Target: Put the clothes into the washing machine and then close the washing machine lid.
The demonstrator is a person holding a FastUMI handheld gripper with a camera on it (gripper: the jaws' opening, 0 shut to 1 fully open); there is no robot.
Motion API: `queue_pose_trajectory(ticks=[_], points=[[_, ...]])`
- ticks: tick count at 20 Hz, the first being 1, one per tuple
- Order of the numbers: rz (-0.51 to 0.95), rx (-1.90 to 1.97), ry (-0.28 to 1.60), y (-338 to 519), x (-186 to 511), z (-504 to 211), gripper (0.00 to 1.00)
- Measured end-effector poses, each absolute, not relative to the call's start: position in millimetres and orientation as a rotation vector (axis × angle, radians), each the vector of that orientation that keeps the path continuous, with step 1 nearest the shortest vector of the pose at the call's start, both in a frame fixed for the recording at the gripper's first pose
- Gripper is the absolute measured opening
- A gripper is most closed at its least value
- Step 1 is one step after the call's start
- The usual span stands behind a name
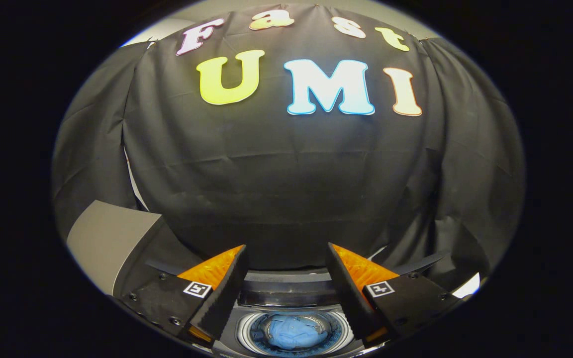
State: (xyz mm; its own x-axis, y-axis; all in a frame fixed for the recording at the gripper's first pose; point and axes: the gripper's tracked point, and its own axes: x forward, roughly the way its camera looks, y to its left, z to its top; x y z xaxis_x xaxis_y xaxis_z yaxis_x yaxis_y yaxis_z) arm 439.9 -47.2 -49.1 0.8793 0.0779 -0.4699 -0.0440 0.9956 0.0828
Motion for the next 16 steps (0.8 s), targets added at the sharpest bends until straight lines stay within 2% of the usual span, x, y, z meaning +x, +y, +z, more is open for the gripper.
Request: queue_pose_trajectory(ticks=[16], points=[[0.062,0.058,0.410,-48,399,-53,0.96]])
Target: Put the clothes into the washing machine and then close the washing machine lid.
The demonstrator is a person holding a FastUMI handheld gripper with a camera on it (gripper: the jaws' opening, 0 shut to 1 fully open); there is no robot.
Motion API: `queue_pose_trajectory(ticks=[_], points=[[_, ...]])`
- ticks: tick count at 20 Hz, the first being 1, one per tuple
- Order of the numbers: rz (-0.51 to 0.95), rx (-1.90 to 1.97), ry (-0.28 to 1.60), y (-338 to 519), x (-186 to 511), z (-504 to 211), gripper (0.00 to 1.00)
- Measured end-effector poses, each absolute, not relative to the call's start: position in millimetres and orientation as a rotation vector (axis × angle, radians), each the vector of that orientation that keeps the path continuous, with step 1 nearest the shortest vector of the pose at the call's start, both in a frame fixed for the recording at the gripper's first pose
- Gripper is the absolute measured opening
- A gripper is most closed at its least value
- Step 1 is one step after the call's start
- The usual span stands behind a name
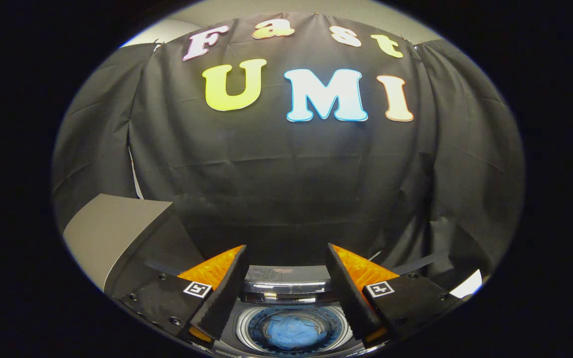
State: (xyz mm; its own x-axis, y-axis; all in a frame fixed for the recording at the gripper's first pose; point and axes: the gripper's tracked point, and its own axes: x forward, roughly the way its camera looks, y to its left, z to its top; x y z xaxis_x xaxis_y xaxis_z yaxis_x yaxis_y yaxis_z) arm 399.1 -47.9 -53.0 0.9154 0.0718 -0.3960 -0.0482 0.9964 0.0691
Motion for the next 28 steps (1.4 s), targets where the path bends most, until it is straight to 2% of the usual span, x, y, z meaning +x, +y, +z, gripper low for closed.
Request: queue_pose_trajectory(ticks=[13,16,23,28], points=[[0.105,0.081,0.302,-47,348,-75,0.97],[0.106,0.075,0.316,-46,326,-91,0.97],[0.105,0.065,0.477,-49,231,-196,0.97],[0.108,0.061,0.479,-54,189,-203,0.97]])
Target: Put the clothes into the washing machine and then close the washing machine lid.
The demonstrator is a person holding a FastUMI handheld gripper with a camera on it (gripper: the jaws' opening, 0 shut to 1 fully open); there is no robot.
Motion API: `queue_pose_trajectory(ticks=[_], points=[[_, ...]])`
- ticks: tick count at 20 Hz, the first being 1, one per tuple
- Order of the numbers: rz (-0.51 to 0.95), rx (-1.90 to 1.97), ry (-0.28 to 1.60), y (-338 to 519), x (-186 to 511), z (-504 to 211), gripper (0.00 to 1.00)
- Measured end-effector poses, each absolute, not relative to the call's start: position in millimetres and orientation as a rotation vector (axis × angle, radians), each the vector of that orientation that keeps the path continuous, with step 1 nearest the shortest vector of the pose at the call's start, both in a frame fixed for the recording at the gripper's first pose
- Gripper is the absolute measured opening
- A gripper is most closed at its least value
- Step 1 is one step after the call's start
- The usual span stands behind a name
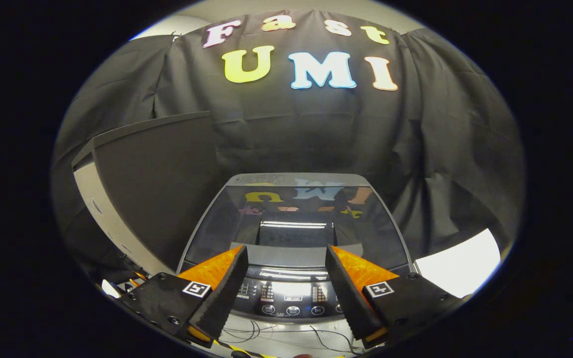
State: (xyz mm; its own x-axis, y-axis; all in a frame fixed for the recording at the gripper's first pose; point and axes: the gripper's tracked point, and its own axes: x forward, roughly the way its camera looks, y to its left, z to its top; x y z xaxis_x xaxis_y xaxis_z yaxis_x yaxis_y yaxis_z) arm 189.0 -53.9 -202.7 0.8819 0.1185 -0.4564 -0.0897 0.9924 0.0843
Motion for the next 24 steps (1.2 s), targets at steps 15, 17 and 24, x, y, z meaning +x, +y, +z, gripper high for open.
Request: queue_pose_trajectory(ticks=[15,17,24], points=[[-0.010,0.100,0.142,-110,-23,-53,0.98],[-0.051,0.073,0.124,-119,-43,-45,0.98],[-0.128,0.067,0.114,-129,-79,-36,0.98]])
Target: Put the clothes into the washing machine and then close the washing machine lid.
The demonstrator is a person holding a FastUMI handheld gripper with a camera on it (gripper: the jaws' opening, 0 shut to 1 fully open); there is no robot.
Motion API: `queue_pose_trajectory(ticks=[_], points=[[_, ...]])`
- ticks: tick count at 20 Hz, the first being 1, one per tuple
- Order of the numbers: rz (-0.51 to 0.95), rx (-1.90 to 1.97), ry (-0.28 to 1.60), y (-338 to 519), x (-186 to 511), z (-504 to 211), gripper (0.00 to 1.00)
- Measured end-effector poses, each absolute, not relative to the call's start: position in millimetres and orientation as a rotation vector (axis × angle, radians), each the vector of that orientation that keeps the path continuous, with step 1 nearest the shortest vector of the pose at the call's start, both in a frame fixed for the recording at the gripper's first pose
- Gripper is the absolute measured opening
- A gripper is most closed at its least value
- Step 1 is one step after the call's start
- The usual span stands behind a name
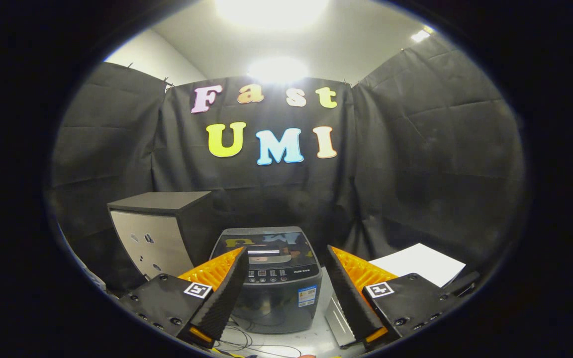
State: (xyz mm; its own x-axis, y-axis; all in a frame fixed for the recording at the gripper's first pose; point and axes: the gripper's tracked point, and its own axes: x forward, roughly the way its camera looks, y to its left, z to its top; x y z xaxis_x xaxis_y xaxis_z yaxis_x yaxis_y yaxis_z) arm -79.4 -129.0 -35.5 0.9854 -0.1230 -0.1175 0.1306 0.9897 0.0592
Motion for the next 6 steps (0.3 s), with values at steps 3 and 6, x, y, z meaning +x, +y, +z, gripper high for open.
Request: queue_pose_trajectory(ticks=[3,6], points=[[-0.130,0.081,0.109,-129.0,-81.9,-33.4,0.98],[-0.131,0.081,0.099,-130.0,-83.8,-30.5,0.98]])
